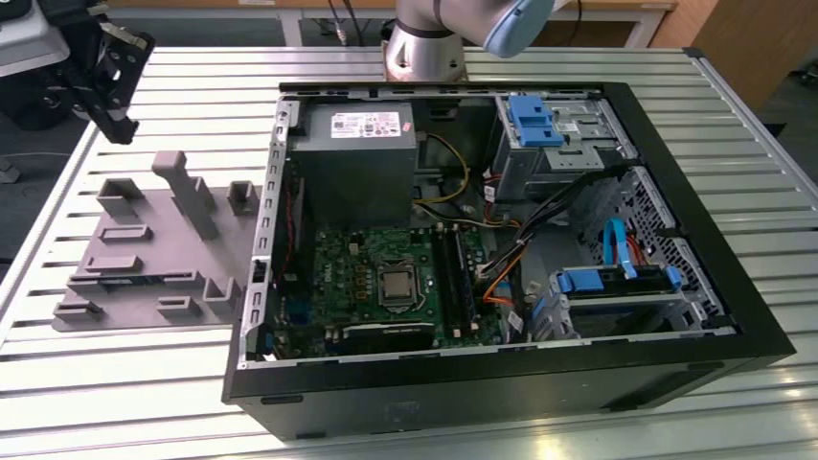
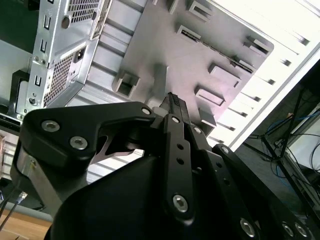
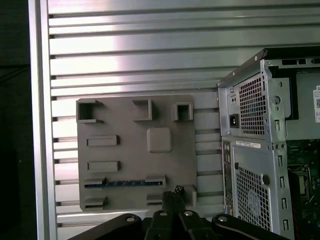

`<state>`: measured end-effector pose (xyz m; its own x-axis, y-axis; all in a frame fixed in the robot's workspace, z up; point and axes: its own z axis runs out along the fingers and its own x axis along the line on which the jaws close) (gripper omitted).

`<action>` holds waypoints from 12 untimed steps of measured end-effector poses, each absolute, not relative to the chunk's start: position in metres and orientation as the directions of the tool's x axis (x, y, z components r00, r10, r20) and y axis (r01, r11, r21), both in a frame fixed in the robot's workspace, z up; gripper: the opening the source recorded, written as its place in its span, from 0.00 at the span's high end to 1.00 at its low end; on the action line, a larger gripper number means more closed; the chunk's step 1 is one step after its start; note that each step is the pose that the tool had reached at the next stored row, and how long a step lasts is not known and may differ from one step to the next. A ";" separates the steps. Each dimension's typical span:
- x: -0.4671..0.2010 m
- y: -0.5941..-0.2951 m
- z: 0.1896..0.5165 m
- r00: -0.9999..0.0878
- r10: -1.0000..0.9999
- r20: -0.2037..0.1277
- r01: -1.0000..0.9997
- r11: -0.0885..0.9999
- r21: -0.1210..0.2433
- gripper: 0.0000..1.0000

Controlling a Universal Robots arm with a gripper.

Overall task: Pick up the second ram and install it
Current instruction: 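Reach for the second ram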

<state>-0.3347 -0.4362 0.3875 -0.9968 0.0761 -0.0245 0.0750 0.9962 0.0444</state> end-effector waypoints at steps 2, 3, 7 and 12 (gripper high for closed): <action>-0.335 -0.437 0.388 -0.997 0.076 -0.024 0.075 0.996 0.044 0.89; -0.335 -0.438 0.387 -0.997 0.076 -0.024 0.075 0.996 0.044 0.89; -0.342 -0.447 0.387 -0.997 0.076 -0.025 0.075 0.996 0.044 0.89; -0.363 -0.450 0.386 -0.997 0.076 -0.024 0.075 0.996 0.044 0.89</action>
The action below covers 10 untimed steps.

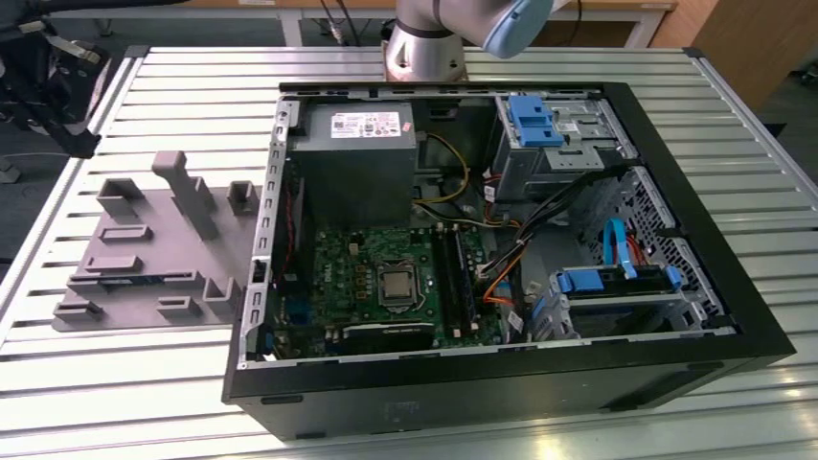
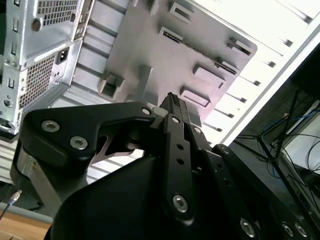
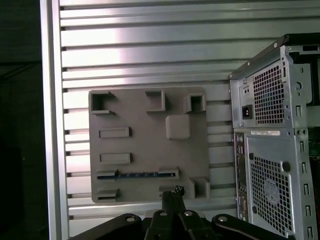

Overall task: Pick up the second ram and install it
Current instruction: 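Reach for the second ram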

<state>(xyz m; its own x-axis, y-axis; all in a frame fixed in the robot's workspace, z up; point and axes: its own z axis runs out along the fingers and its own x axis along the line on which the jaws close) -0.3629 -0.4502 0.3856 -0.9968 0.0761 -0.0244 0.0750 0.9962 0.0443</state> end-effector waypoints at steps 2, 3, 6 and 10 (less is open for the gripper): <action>-0.372 -0.451 0.385 -0.997 0.076 -0.025 0.075 0.996 0.044 0.89; -0.375 -0.451 0.385 -0.997 0.076 -0.025 0.075 0.996 0.044 0.89; -0.385 -0.451 0.385 -0.997 0.076 -0.024 0.075 0.996 0.044 0.89; -0.390 -0.451 0.384 -0.997 0.076 -0.025 0.075 0.996 0.044 0.89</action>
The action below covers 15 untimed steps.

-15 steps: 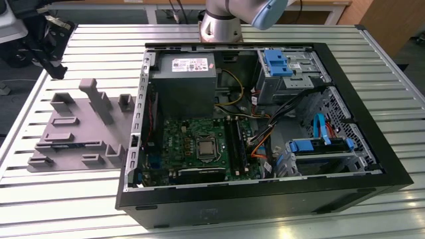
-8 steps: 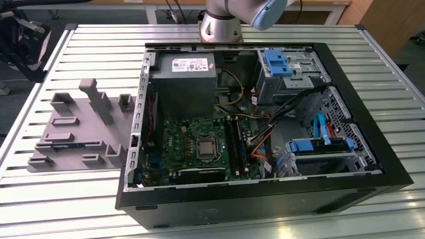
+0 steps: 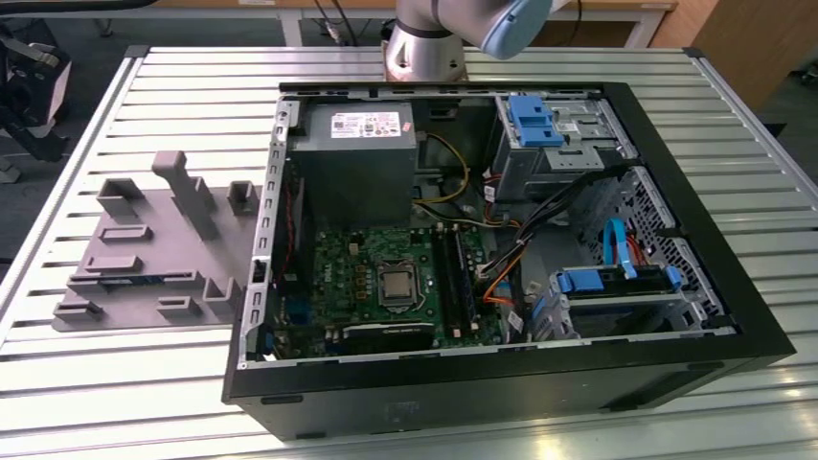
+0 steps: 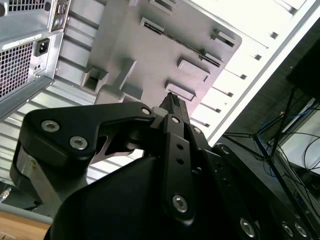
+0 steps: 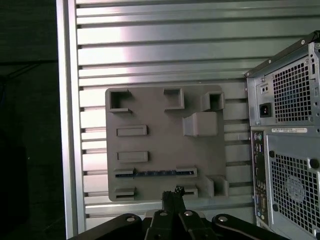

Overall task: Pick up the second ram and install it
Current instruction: 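Reach for the second ram, then pick up the second ram and move it above second insertion slot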

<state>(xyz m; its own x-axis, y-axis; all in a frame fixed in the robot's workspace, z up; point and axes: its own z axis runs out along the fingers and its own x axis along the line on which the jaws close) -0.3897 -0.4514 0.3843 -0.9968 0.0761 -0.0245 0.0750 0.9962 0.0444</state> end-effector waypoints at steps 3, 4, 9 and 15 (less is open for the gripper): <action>-0.390 -0.451 0.384 -0.997 0.076 -0.024 0.074 0.996 0.044 0.89; -0.390 -0.451 0.384 -0.997 0.076 -0.024 0.074 0.996 0.044 0.89; -0.390 -0.451 0.384 -0.997 0.076 -0.024 0.074 0.996 0.044 0.89; -0.390 -0.451 0.384 -0.997 0.068 -0.024 0.067 0.997 0.044 0.89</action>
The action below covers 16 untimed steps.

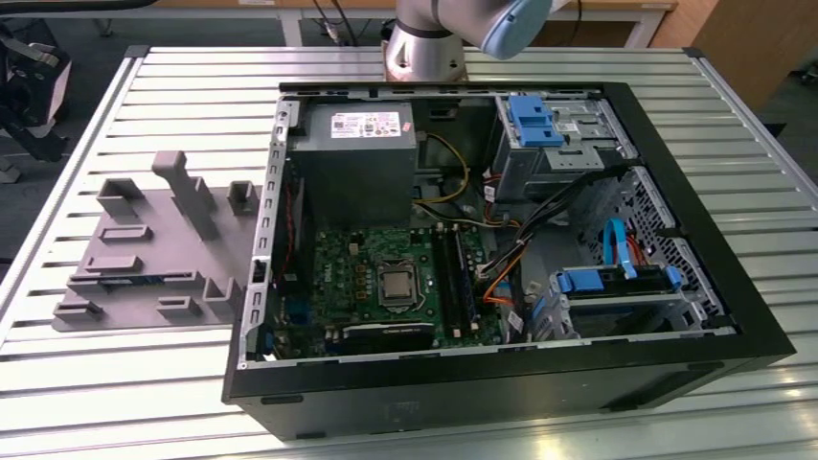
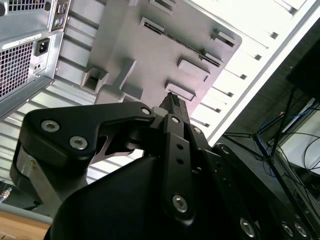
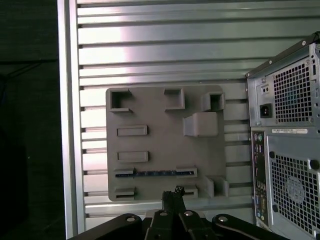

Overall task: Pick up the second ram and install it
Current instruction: 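Pick up the second ram and move it above second insertion slot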

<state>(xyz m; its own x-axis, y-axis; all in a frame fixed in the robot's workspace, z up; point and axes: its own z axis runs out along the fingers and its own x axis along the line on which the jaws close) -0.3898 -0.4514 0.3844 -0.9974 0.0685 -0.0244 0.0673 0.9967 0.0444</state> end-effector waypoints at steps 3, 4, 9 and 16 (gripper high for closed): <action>-0.390 -0.451 0.384 -0.999 0.020 -0.024 0.019 0.999 0.044 0.89; -0.390 -0.451 0.384 -1.000 0.003 -0.024 0.002 0.999 0.044 0.89; -0.390 -0.451 0.384 -0.996 -0.085 -0.024 -0.087 0.995 0.044 0.89; -0.391 -0.451 0.383 -0.983 -0.183 -0.025 -0.184 0.982 0.044 0.89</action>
<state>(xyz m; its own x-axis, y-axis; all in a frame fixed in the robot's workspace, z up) -0.3907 -0.4514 0.3833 -0.9828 -0.1828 -0.0246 -0.1837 0.9820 0.0435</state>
